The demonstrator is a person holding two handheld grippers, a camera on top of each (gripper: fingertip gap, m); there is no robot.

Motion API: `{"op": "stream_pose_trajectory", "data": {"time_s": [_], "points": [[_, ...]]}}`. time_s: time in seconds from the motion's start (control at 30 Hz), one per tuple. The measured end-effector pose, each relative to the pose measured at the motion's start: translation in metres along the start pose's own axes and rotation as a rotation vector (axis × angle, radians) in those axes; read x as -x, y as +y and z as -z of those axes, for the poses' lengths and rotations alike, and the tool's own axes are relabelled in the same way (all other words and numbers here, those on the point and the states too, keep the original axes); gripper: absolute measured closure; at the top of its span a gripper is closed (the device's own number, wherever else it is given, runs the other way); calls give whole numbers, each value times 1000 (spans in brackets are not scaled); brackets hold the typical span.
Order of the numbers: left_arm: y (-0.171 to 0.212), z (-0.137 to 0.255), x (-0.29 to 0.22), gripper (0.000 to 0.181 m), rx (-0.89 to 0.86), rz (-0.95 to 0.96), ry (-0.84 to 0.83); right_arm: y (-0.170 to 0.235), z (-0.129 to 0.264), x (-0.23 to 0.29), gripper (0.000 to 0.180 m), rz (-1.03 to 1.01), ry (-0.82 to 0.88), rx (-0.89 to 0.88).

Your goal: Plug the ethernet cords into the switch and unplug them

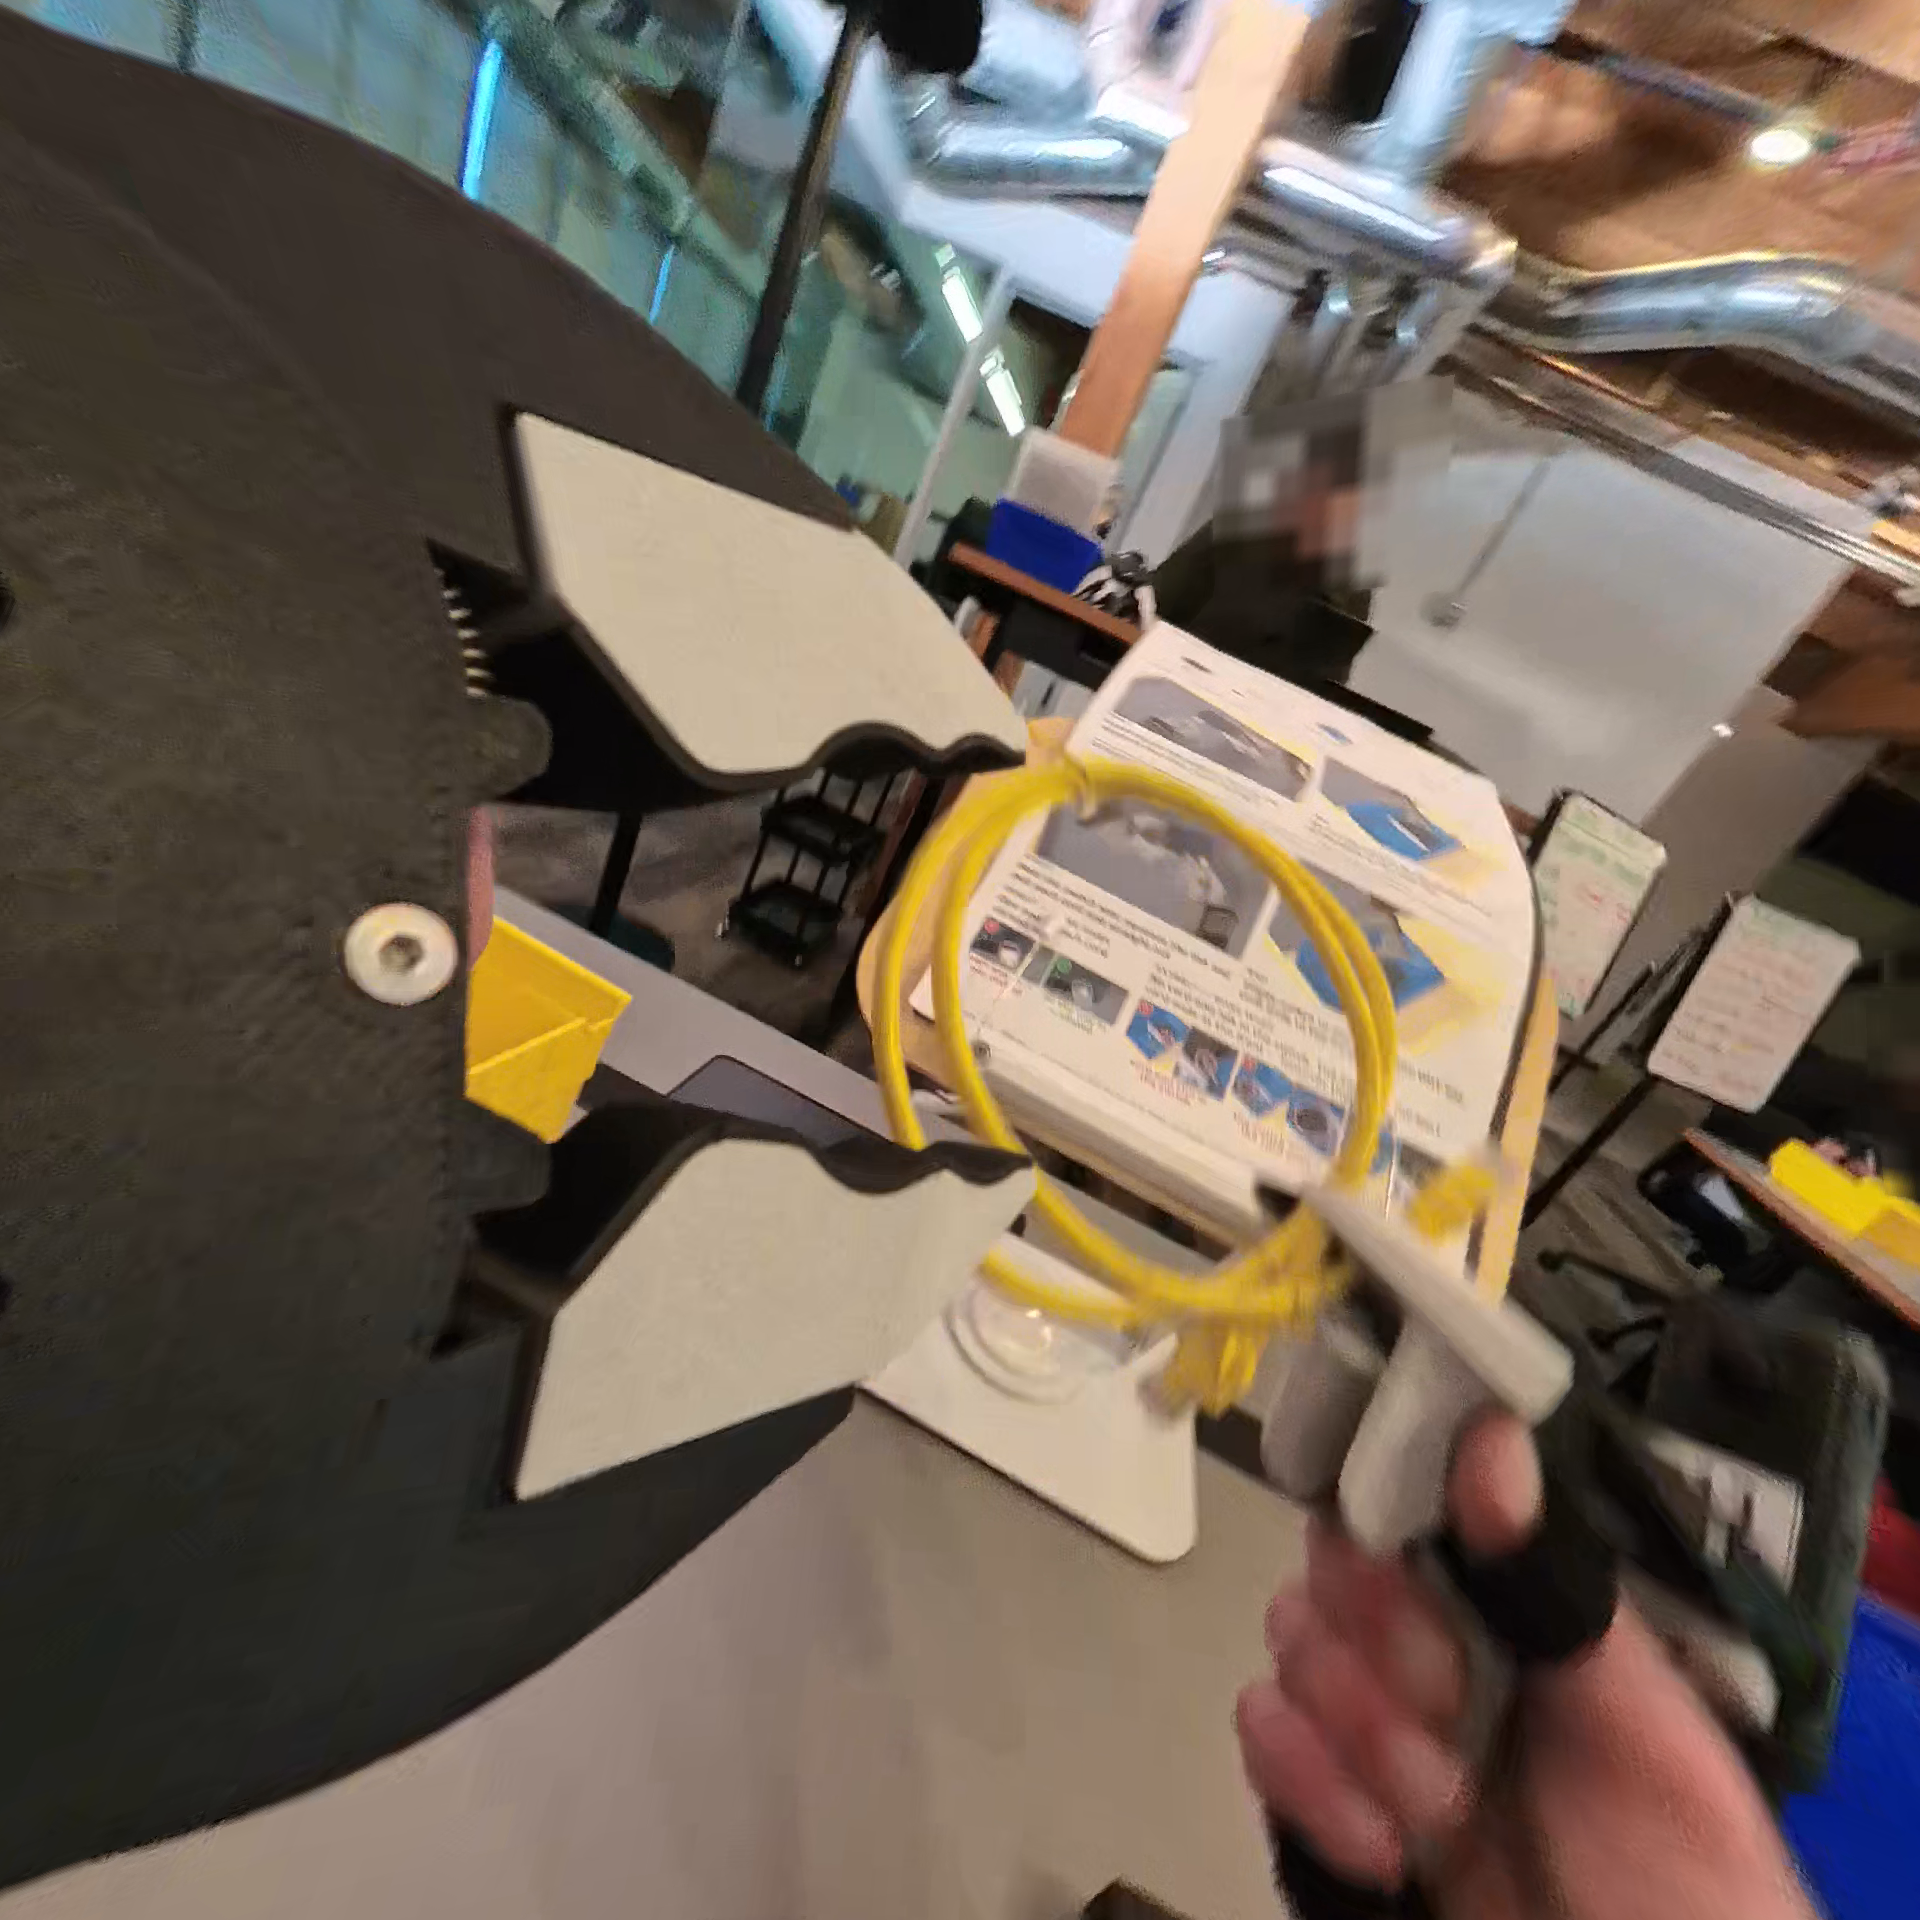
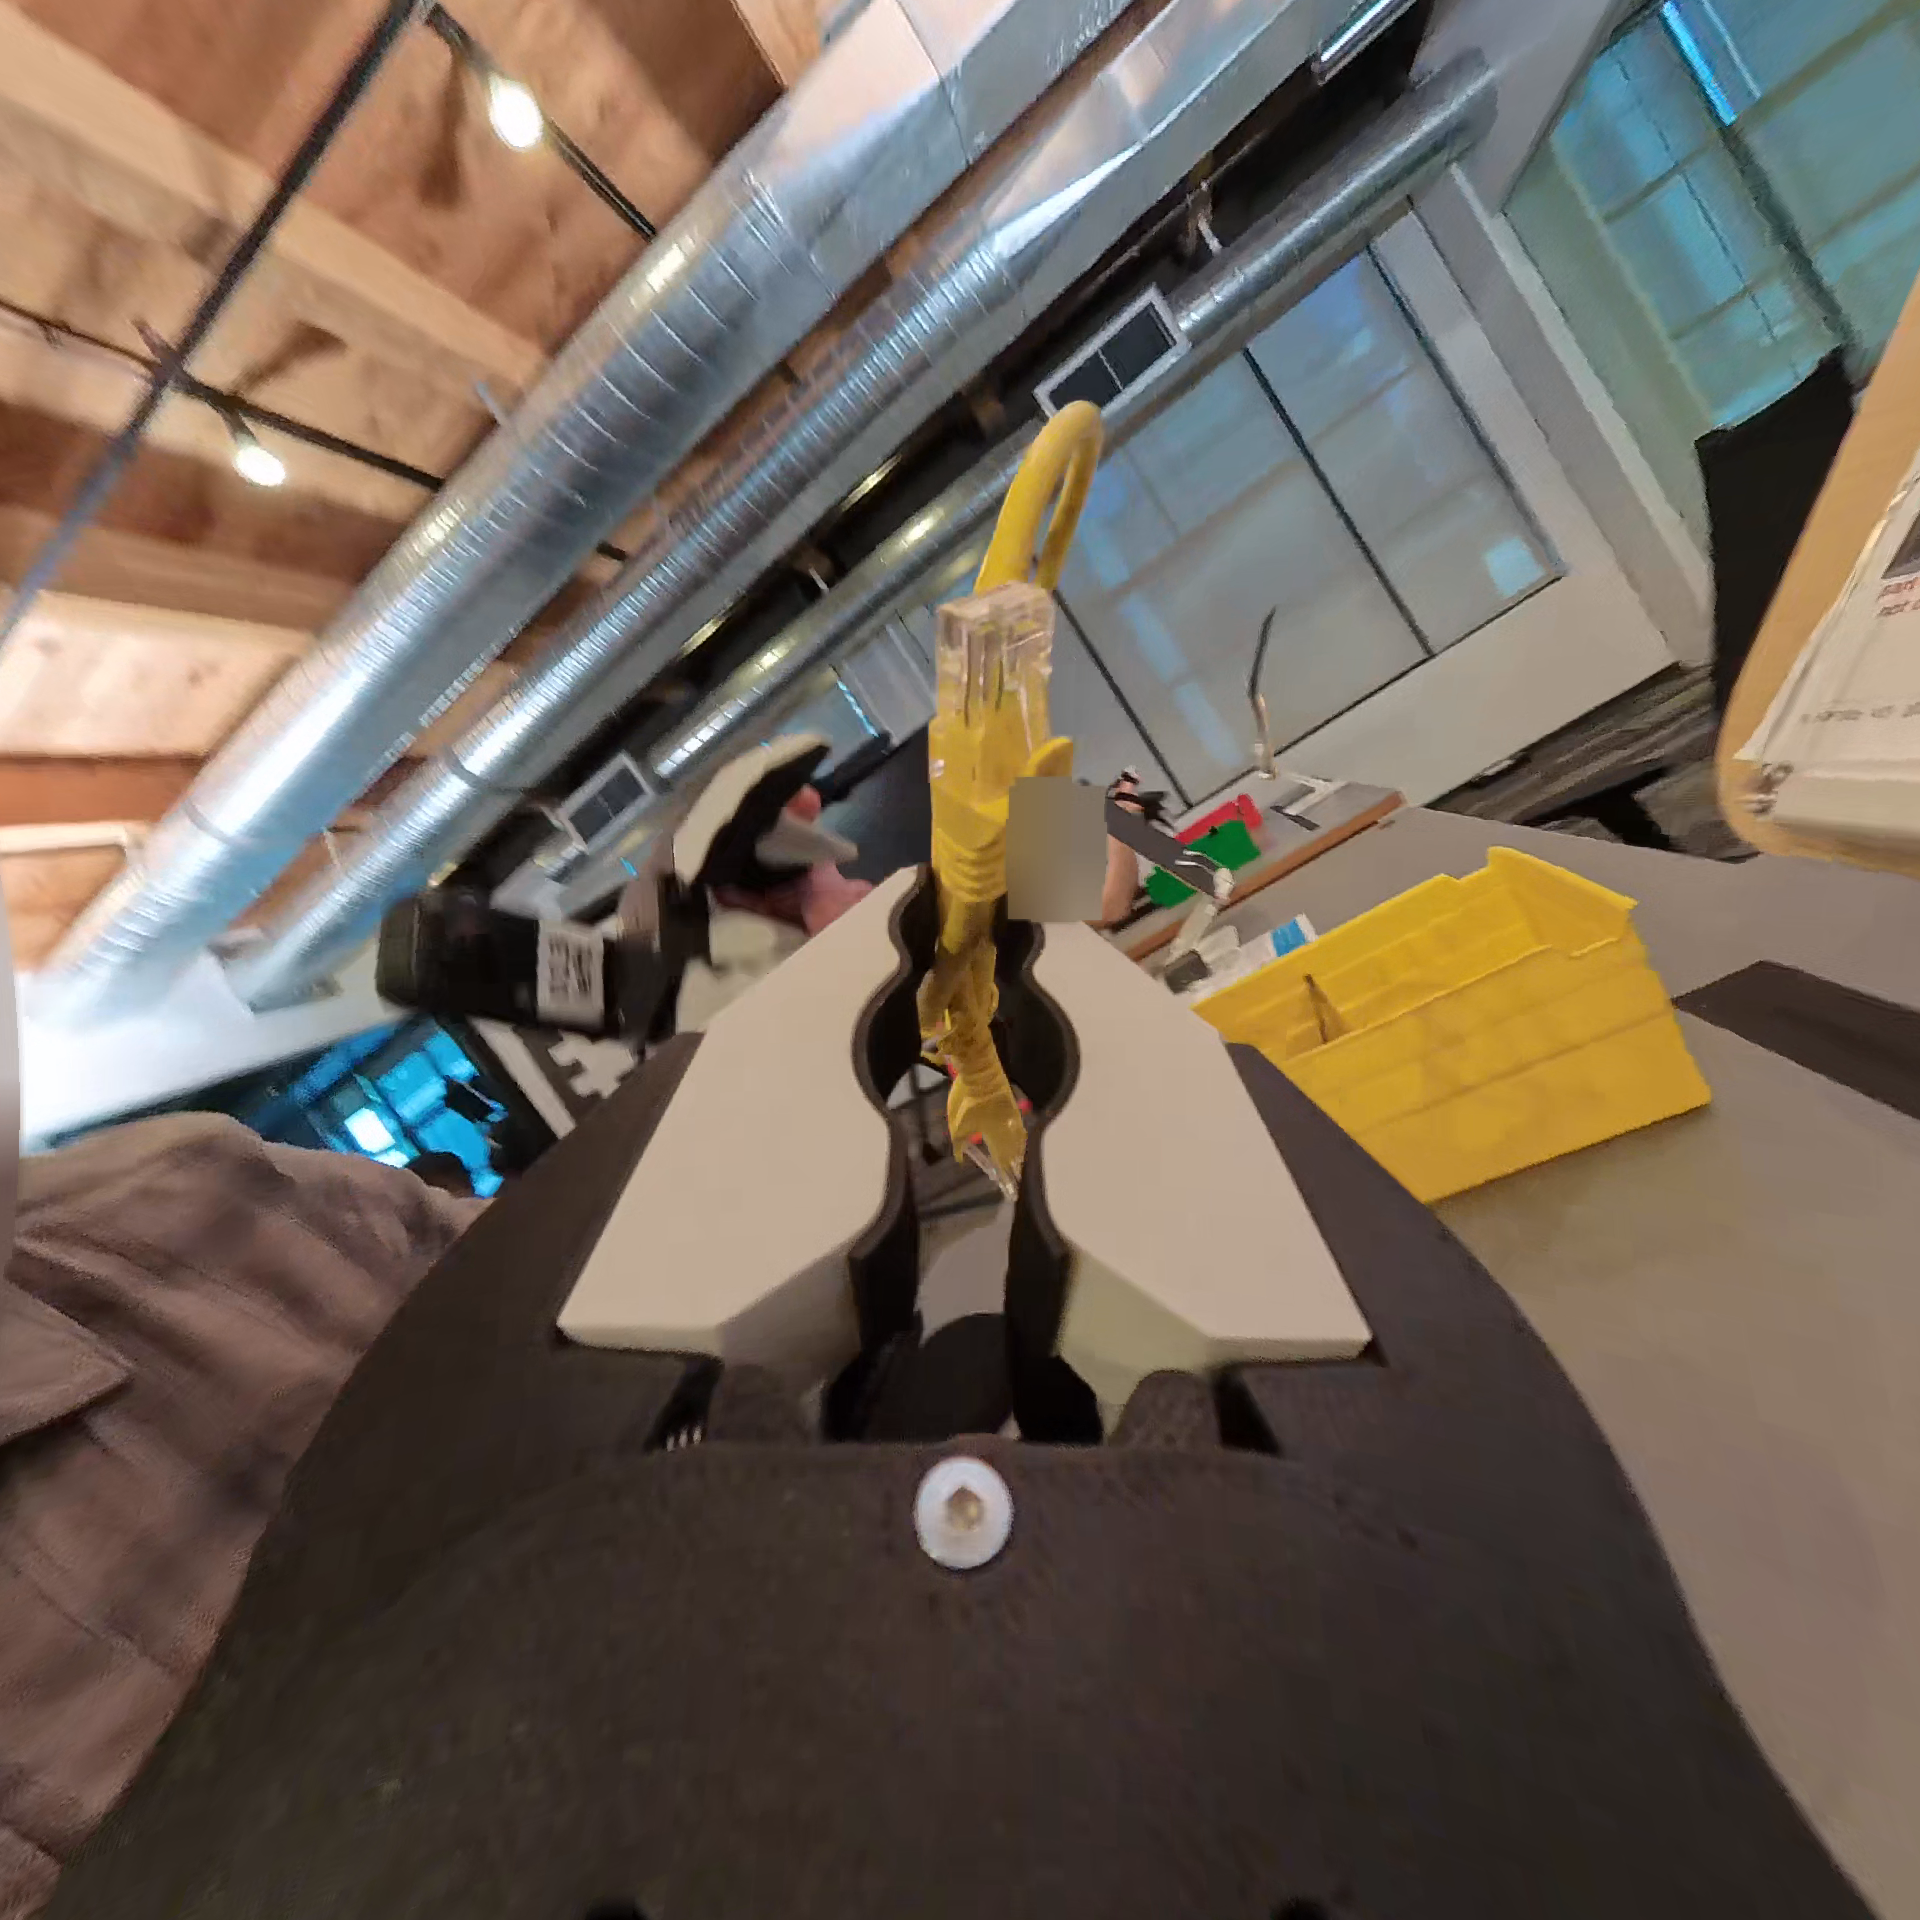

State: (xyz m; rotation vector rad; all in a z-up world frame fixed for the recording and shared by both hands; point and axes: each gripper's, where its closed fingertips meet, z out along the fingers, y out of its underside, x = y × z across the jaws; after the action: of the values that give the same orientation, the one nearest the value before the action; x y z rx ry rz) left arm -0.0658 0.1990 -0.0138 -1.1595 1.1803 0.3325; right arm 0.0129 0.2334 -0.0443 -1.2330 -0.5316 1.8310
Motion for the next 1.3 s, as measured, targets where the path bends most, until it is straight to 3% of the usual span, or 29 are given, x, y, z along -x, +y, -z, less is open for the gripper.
{"op": "stream_pose_trajectory", "data": {"time_s": [0.03, 0.13, 0.23, 0.3, 0.4, 0.43, 0.57, 0.63, 0.67, 0.8, 0.9, 1.3], "points": [[-3, -1, -17, 108, 16, -91, 3, -1, -1, 2, 171, -24, -16, -14], [-7, -15, -53, 100, 46, -398, -78, 1, -6, 7, 171, -71, -37, -27], [-3, -34, -67, 112, 82, -519, -110, 7, -13, 8, 171, -107, -34, -21], [9, -47, -65, 124, 151, -589, -136, 13, -16, 8, 170, -136, -38, -8], [17, -55, -62, 168, 169, -617, -148, 22, -20, 3, 170, -165, -21, 13], [19, -56, -61, 170, 172, -620, -144, 22, -20, 1, 170, -176, -14, 5], [25, -57, -64, 171, 185, -574, -116, 23, -20, -9, 167, -149, 40, -2], [25, -55, -60, 171, 172, -496, -106, 19, -16, -15, 138, -116, 87, -2], [27, -54, -55, 171, 182, -455, -108, 16, -13, -18, 133, -75, 119, 4], [28, -49, -35, 171, 164, -353, -130, 13, -10, -4, 139, 33, 93, 90], [26, -45, -24, 171, 153, -395, -185, 19, -15, 6, 147, 67, 78, 150], [13, -44, -29, 171, 135, -565, -254, 27, -28, 20, 172, -18, -23, 104]]}}
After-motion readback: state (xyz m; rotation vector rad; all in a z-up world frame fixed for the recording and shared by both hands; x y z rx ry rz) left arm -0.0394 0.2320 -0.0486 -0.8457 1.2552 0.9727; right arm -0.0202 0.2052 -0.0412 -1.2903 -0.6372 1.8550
